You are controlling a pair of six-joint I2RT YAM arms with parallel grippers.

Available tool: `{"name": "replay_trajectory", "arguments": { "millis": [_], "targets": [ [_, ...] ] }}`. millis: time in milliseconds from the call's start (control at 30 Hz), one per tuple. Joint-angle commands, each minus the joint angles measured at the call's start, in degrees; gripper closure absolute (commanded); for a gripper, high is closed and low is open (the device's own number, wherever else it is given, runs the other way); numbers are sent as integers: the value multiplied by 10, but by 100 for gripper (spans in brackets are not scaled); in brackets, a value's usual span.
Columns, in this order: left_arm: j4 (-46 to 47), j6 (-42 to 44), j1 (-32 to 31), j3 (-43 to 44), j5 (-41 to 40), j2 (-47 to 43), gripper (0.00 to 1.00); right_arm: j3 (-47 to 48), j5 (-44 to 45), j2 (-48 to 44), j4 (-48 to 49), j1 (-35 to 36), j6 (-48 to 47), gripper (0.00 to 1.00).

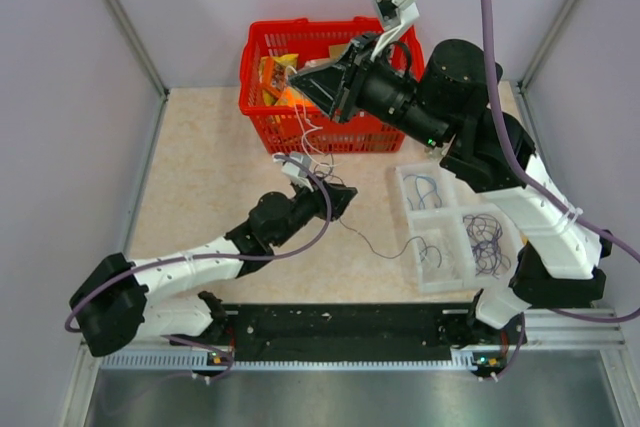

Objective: Untangle the cables

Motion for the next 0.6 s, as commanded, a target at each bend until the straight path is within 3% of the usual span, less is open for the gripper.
{"name": "replay_trajectory", "arguments": {
  "millis": [0,67,133,167,300,400,467,567],
  "targets": [
    [68,4,0,30,5,16,58,3,-2,-18,14,-5,3,100],
    [72,1,0,38,16,28,68,0,0,-22,15,-5,1,100],
    [66,2,0,46,25,34,93,-3,8,-24,14,-5,-4,100],
    [46,5,0,49,30,32,100,-7,17,-28,14,-6,-11,100],
    [-20,31,-1,36,70,-26,100,-16,141,-46,3,-5,-102,100],
    [-115,66,0,-2,71,-141,100,-5,266,-56,10,-18,-237,100],
    [-207,86,0,-18,42,-235,100,11,316,-57,12,-61,-278,100],
    [-337,112,0,-16,-36,-371,100,-7,314,-76,12,-153,-279,100]
  ]
}}
